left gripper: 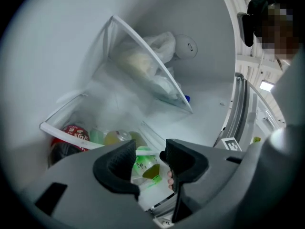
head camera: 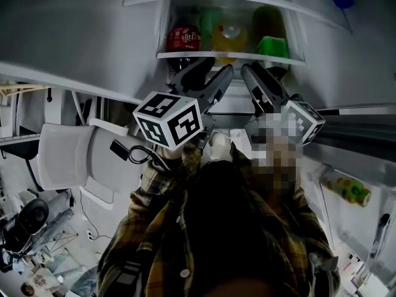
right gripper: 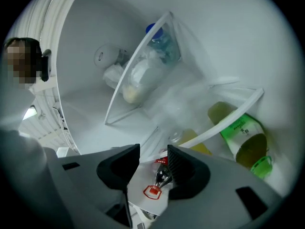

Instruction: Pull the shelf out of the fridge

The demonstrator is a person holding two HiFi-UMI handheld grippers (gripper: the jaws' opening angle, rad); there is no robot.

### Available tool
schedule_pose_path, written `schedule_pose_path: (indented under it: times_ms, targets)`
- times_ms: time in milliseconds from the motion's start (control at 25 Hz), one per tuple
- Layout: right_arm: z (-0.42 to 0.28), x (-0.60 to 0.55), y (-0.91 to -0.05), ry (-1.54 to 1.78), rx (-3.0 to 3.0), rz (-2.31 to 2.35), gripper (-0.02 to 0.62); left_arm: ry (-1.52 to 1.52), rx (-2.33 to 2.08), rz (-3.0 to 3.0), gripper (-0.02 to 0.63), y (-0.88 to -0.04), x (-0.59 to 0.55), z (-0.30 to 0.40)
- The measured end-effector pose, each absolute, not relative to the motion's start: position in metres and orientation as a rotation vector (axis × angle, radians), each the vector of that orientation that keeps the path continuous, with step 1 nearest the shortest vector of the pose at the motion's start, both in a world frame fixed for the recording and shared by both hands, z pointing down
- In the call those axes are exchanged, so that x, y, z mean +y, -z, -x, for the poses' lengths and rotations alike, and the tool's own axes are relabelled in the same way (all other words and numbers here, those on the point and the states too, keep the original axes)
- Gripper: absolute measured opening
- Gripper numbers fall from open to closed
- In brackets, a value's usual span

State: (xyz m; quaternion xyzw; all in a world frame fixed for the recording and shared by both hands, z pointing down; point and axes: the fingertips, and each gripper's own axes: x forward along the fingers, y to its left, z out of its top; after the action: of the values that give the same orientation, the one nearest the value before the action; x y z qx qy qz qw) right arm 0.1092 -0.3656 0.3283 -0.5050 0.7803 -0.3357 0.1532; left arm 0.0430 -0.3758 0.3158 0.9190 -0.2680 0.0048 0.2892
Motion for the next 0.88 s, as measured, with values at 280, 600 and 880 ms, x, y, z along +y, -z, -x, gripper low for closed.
schedule_pose_path:
  times_ms: [280,600,880]
  targets:
    - [-0.114,-0.370,-0.340,1.039,2.159,1.427,0.167,-0.022,-0.707,-2.359,0.190,-0.340,-0.380,-0.044]
    - [-0.117,-0.382,-0.362,1.151,2.062,1.403,0.167,-0.012,-0.680,-2.243,0.190,-0.364,-0.391,-0.053]
    - [-0.123,-0.395,-0.371,1.207,2.001,1.362,0.167,0.086,-0.618,-2.127,0.190,-0.364,-0.406,-0.060]
